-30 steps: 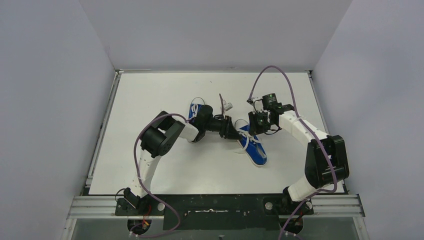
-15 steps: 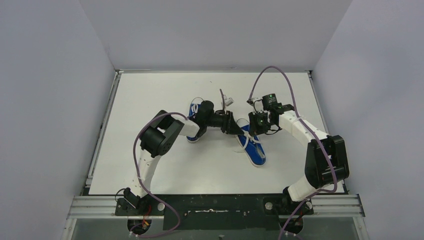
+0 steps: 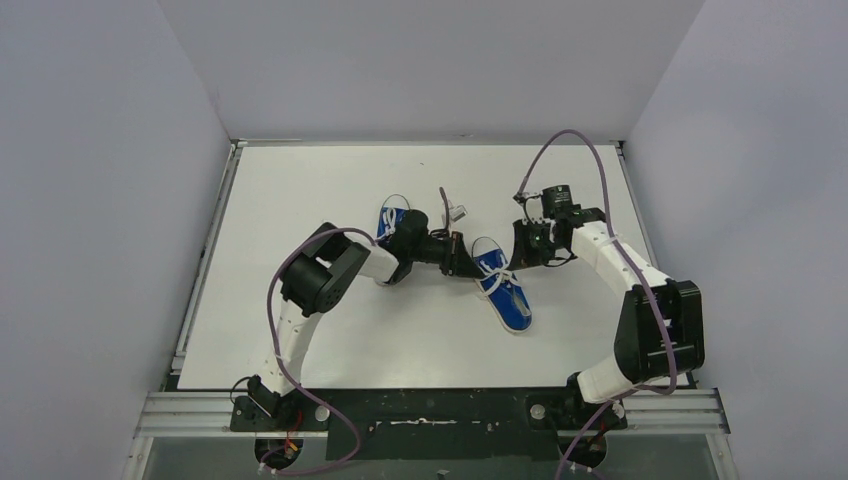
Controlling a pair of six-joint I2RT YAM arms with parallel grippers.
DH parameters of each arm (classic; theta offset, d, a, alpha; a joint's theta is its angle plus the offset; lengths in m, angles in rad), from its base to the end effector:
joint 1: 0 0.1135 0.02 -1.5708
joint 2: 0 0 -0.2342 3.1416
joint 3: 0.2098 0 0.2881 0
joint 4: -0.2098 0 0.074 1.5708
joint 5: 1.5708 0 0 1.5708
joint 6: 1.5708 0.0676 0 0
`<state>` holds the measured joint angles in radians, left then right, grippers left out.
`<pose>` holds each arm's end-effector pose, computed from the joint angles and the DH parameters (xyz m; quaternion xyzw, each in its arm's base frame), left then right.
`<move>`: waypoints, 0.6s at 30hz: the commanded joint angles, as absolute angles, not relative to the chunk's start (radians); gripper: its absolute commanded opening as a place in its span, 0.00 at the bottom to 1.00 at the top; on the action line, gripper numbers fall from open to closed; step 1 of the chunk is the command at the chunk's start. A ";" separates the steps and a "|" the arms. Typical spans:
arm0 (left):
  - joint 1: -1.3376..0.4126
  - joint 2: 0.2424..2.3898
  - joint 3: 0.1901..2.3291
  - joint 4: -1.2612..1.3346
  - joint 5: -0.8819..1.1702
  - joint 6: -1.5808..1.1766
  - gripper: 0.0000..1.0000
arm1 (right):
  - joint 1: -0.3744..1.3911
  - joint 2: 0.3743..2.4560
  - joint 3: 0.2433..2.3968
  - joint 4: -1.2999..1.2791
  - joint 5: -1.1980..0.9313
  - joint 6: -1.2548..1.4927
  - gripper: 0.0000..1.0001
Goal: Tie the shoes
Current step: Tie the shoelace on the shoe.
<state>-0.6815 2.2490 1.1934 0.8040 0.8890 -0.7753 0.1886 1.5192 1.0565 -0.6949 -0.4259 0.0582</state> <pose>0.3327 -0.3374 0.0512 0.2298 0.7250 -0.6219 0.1867 0.3300 0.0914 0.1511 -0.1056 0.9518 0.2300 0.1735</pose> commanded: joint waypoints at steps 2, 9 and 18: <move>-0.724 2.156 1.144 0.804 0.881 -0.777 0.00 | 0.159 1.484 1.044 -0.636 -0.446 0.113 0.00; -0.751 2.122 1.080 0.764 0.840 -0.799 0.00 | 0.139 1.536 1.013 -0.493 -0.446 0.209 0.00; -0.752 2.107 0.994 0.709 0.811 -0.820 0.00 | 0.073 1.572 0.970 -0.408 -0.414 0.265 0.00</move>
<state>-0.7513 2.1426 1.0042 0.7132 0.8108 -0.8036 0.0917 1.5524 0.9737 -0.5137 -0.4099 0.2325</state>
